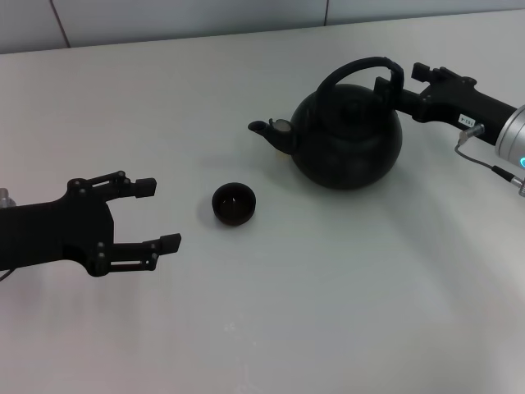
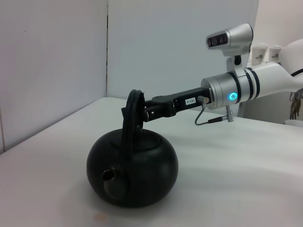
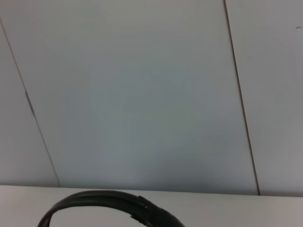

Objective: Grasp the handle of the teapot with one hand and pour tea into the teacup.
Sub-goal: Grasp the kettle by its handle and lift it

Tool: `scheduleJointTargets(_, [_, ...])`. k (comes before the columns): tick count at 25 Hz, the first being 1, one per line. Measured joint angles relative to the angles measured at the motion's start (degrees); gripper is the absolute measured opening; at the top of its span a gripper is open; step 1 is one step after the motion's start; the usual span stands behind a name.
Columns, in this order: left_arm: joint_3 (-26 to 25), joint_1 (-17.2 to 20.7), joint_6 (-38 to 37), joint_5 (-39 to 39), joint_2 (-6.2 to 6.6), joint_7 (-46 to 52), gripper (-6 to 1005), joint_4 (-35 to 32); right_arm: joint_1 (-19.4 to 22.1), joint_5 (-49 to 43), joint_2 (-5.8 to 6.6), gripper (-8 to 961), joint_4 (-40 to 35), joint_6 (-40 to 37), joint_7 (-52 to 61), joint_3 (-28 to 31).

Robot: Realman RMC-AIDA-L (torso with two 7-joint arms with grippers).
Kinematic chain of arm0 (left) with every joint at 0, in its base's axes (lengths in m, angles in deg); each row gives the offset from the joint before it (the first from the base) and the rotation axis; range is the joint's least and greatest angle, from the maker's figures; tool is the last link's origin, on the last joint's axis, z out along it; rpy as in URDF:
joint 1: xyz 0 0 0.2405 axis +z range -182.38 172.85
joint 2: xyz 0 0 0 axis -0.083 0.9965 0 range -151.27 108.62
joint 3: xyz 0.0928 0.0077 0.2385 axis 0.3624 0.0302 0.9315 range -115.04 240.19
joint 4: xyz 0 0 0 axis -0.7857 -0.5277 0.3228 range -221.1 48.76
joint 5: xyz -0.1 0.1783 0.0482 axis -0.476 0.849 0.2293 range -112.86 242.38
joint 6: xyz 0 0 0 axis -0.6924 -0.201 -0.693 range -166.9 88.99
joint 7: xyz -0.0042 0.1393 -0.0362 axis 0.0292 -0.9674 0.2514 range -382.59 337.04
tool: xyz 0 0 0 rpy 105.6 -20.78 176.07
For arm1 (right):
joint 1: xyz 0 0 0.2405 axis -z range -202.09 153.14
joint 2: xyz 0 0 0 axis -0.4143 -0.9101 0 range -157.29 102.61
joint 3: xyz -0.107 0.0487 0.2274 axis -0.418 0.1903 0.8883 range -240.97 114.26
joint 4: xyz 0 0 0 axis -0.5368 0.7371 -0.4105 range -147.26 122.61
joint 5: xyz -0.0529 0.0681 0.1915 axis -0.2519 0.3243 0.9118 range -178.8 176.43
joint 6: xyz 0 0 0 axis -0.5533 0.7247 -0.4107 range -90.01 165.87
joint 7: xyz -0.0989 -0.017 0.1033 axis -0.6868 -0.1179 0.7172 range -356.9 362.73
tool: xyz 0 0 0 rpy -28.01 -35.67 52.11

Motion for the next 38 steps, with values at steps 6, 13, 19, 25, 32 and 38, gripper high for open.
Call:
scheduleJointTargets(6, [0.1, -0.1, 0.1, 0.0, 0.0, 0.0, 866, 0.0, -0.1, 0.0, 0.01, 831, 0.0, -0.1, -0.8, -0.3])
scheduleJointTargets(13, [0.0, -0.3, 0.1, 2.5, -0.55, 0.0, 866, -0.2, -0.3, 0.0, -0.01, 827, 0.0, -0.6, -1.5, -0.5])
scheduleJointTargets(19, [-0.6, -0.5, 0.1, 3.0, -0.68, 0.0, 866, -0.4, 0.3, 0.3, -0.09, 698, 0.0, -1.8, -4.3, -1.7])
scheduleJointTargets(25, [-0.9, -0.5, 0.1, 3.0, -0.71, 0.0, 866, -0.4, 0.3, 0.8, -0.14, 494, 0.7, -2.5, -5.8, -1.6])
scheduleJointTargets(32, [-1.0, -0.5, 0.1, 3.0, -0.71, 0.0, 866, -0.4, 0.3, 0.8, -0.17, 189, 0.8, -2.5, -5.8, -1.4])
scheduleJointTargets(38, [-1.0, -0.5, 0.2, 3.0, -0.7, 0.0, 866, -0.4, 0.2, 0.8, -0.15, 153, 0.8, -2.5, -5.9, -1.4])
